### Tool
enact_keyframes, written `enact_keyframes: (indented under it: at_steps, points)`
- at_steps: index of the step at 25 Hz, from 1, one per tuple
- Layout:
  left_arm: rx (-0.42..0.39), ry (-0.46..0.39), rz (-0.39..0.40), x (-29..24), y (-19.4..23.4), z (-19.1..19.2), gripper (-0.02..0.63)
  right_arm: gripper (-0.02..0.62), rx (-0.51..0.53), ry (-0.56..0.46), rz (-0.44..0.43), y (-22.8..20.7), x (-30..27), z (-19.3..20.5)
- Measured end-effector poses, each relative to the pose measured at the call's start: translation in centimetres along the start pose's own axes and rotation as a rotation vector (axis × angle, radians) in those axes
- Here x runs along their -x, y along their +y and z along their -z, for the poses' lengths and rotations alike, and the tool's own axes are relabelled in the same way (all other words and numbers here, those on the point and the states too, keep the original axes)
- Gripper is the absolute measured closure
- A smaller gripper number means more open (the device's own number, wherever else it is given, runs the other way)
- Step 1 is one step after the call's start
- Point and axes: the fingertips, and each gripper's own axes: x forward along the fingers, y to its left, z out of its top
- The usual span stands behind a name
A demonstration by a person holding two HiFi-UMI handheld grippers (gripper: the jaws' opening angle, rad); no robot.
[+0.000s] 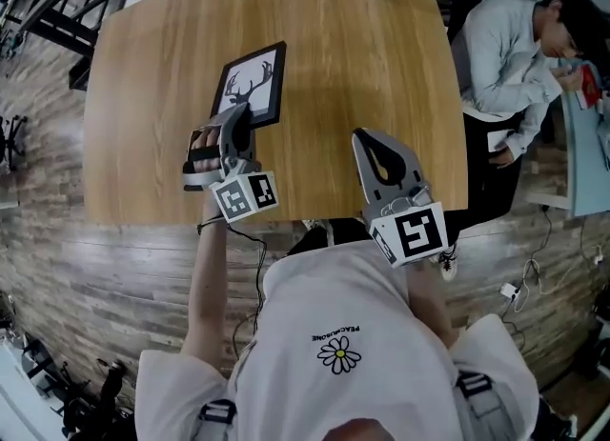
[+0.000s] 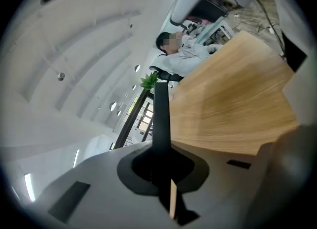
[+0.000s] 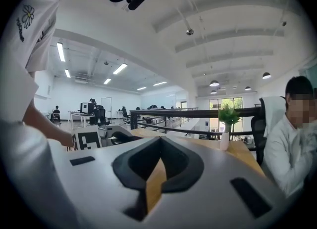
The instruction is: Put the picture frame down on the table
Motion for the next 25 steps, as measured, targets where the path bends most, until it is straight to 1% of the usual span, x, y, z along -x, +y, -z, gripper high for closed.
enact_keyframes:
  at_steps: [7,10,14,19,22,25]
  points:
    - [-0.11,0.049,0.143,-3.6,-5.3,2.3,0.578,0.589,-0.034,0.03,0.052,-2.1,0.8,0.9]
    - [-0.15,0.048,0.165,-4.0,-6.6,2.2,0.581,0.589,-0.045,0.034,0.05,-2.0,1.0,0.9]
    - [-0.178,0.057,0.182,-4.1,-7.3,2.1,0.581,0.589,-0.055,0.047,0.032,-1.3,0.9,1.5]
    - [-0.214,0.07,0.235,-4.5,-8.5,2.0,0.574,0.589,-0.065,0.054,0.014,-0.7,0.8,2.1]
    - [-0.196,0.078,0.254,-4.8,-8.7,2.3,0.569,0.589,-0.056,0.058,0.008,-0.4,0.6,2.3]
    - [-0.146,0.107,0.299,-5.1,-9.6,2.7,0.531,0.589,-0.041,0.061,0.019,-0.7,0.5,2.4]
